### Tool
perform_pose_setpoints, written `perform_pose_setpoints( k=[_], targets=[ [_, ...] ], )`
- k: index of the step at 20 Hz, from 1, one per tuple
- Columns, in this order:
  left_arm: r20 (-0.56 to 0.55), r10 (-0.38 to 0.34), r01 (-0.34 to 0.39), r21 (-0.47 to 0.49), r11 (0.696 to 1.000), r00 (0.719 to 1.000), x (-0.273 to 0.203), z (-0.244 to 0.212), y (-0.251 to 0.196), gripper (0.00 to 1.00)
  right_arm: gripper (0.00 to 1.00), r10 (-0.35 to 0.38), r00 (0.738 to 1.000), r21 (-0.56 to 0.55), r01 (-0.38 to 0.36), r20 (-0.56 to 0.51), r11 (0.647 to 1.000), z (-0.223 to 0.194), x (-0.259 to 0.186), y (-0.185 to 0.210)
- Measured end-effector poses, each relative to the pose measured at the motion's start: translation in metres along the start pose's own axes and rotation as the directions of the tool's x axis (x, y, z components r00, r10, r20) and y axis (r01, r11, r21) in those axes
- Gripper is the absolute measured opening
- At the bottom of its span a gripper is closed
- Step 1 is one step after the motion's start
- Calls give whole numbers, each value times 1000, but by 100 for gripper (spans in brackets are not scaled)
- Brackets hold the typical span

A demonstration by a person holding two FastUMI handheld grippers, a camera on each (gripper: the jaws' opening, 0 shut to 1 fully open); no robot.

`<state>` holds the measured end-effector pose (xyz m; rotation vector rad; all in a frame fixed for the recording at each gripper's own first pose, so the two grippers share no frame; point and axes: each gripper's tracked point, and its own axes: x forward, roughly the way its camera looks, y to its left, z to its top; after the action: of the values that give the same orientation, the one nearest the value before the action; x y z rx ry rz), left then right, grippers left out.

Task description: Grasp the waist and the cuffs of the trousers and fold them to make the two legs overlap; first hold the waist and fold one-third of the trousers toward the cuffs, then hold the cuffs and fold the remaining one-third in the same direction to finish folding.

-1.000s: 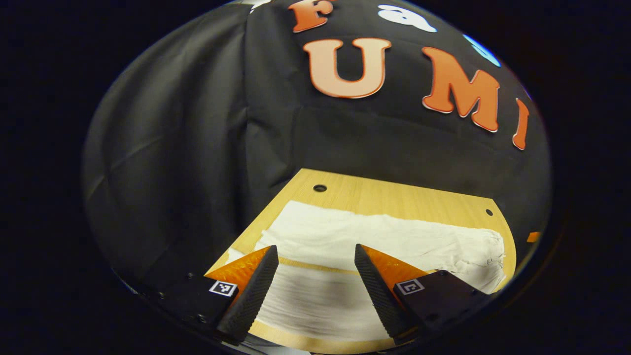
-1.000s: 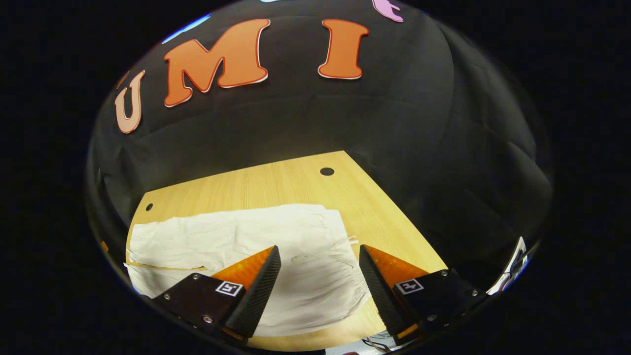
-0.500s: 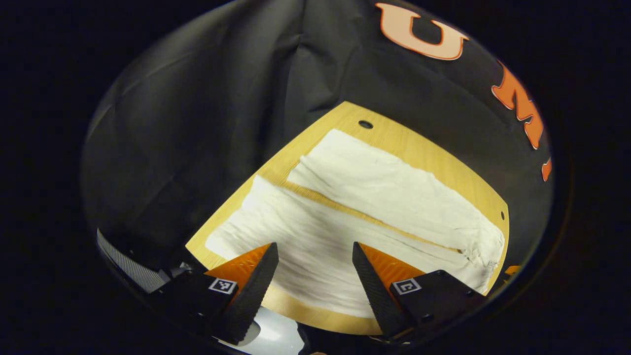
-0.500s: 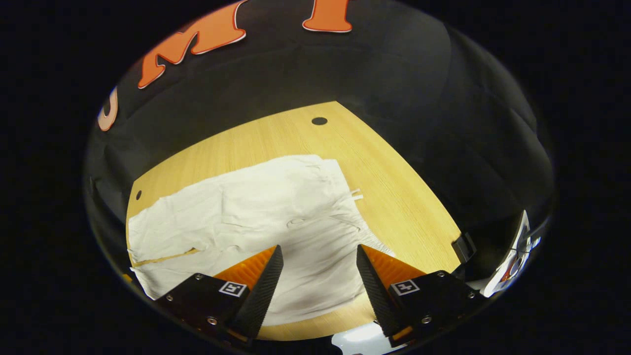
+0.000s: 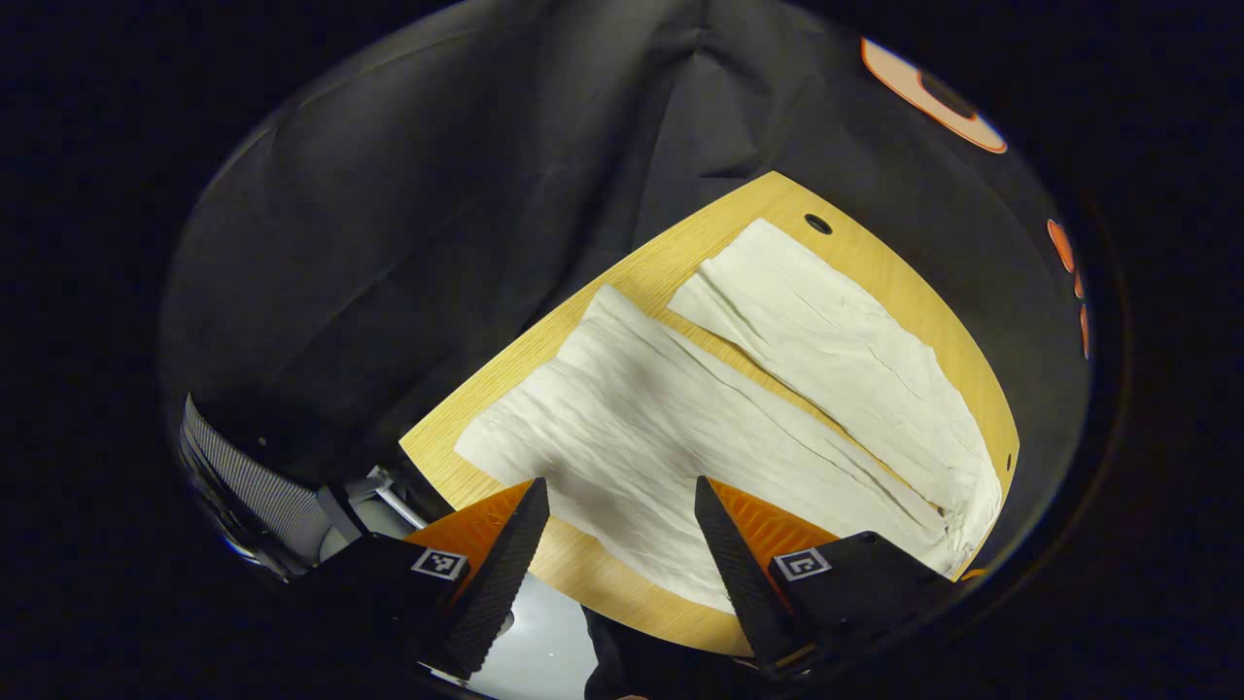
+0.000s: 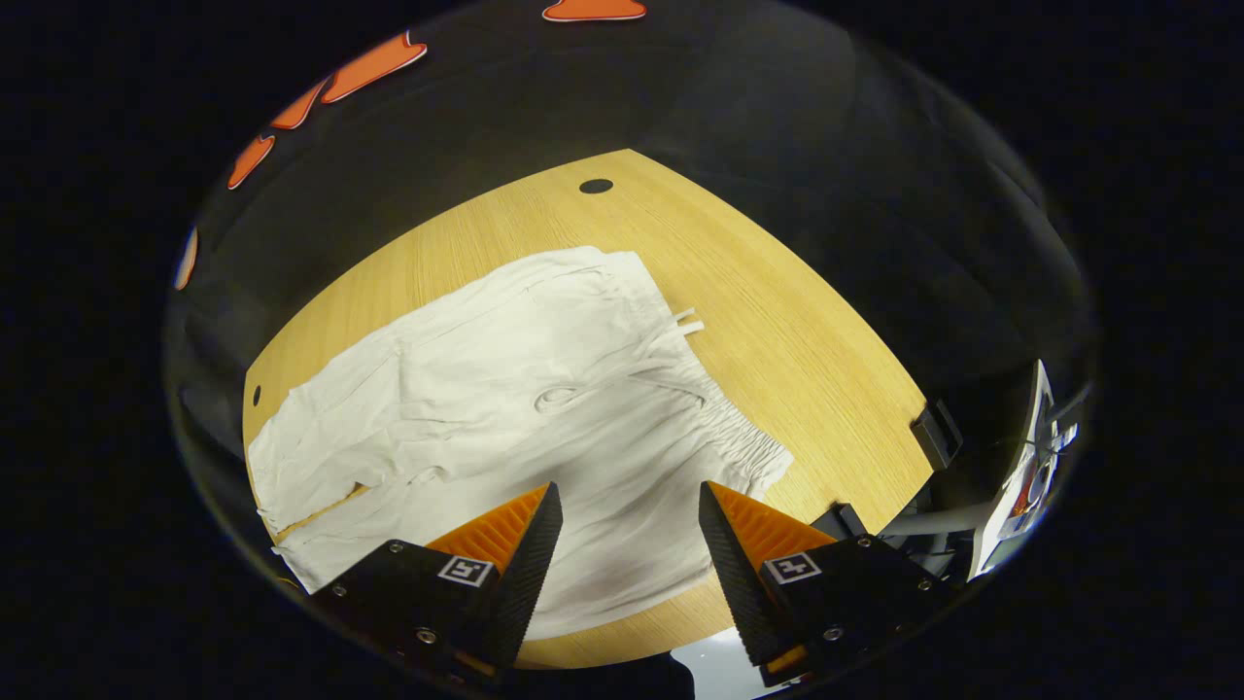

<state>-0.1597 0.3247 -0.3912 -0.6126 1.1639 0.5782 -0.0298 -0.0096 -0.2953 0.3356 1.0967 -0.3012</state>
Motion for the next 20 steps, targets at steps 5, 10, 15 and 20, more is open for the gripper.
perform_pose_setpoints(
  k=[5, 10, 15, 20],
  targets=[
    [-71, -35, 22, -178, 984, 997, 17, -8, 18, 99, 86, 27, 998, 73, -23, -52, 997, -15, 12, 0],
    [-96, -90, 55, -320, 946, 991, 31, -7, 35, 99, 84, 62, 994, 161, -46, -90, 986, -28, 19, 1],
    [-116, -181, 108, -467, 878, 977, 46, -9, 35, 100, 83, 56, 994, 227, -34, -92, 973, -33, 19, -11],
    [-59, -258, 193, -510, 838, 964, 55, 14, 30, 89, 83, 64, 995, 340, -33, -79, 940, -41, 17, -22]
  ],
)
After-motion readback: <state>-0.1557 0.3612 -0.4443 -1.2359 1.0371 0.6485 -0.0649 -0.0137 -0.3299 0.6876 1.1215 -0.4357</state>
